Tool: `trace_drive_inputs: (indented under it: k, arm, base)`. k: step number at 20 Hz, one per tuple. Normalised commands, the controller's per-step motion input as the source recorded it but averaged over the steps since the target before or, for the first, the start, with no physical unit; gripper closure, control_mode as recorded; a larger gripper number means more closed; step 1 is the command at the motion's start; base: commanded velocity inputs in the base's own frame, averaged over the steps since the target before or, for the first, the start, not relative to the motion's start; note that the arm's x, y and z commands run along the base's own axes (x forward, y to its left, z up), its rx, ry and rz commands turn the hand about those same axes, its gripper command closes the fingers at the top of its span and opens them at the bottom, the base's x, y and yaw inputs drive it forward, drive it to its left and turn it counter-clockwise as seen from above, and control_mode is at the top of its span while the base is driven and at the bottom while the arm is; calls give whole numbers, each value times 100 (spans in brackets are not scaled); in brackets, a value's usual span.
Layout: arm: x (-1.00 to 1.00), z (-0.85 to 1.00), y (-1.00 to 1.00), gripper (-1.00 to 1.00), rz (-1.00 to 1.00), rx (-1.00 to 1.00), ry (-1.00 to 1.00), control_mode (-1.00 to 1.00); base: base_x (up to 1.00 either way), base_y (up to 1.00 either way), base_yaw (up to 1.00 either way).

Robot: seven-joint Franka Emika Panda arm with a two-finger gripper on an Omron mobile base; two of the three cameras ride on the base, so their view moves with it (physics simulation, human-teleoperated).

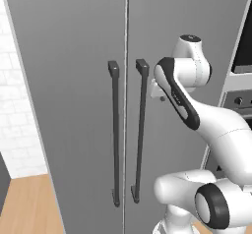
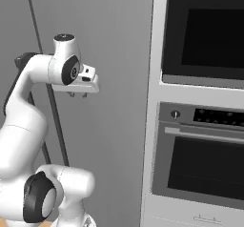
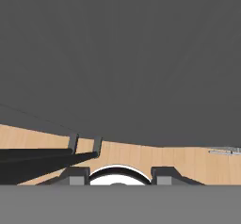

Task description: Take the strawberry from the fridge and place it on top of the pancake, located on the dining counter.

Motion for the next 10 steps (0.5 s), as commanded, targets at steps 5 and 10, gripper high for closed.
trace_drive_inputs:
  k: [5, 10]
  arm:
    - [0, 0, 0, -100, 0, 0, 0, 100]
    - [0, 0, 0, -100, 0, 0, 0, 100]
  base:
    - [-24, 15, 0]
    - [-97, 36, 0]
